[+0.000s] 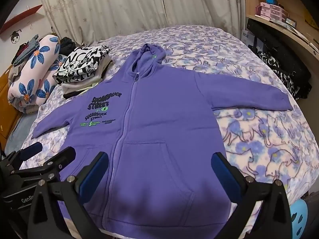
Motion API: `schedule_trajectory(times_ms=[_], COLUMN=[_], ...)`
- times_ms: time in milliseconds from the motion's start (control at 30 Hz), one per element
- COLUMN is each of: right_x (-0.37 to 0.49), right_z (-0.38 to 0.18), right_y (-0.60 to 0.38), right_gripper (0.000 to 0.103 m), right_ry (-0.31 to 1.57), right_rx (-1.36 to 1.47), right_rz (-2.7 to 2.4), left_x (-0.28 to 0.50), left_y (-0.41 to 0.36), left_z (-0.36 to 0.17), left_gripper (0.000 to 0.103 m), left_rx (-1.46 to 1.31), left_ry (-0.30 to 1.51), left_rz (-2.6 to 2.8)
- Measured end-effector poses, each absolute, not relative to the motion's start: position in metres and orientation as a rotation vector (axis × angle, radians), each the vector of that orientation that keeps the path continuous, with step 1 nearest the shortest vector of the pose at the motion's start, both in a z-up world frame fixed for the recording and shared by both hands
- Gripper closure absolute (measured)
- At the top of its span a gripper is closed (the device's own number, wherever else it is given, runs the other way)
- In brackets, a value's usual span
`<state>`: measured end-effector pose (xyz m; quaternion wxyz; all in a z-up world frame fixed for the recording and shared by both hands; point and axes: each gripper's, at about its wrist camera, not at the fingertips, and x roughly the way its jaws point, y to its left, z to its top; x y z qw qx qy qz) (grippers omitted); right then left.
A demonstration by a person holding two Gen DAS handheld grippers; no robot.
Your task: Fold large clothes
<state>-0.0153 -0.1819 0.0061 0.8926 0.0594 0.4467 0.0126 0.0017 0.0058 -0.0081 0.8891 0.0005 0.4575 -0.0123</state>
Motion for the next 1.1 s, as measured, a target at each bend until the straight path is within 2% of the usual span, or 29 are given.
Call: schedule_trajectory(times_ms=[1100], right_x=[-0.014], right_z=[-0.005], right_y=[-0.183], right_gripper=[0.0], right_ry=[0.959], right_rx=[0.185], right_rz=[0.056], left_x=[0.003], left_y=[0.003], left_z=[-0.009], left_gripper=[0.002], left_rx=[0.007], left_ry=[0.951], left_rz=[-0.014])
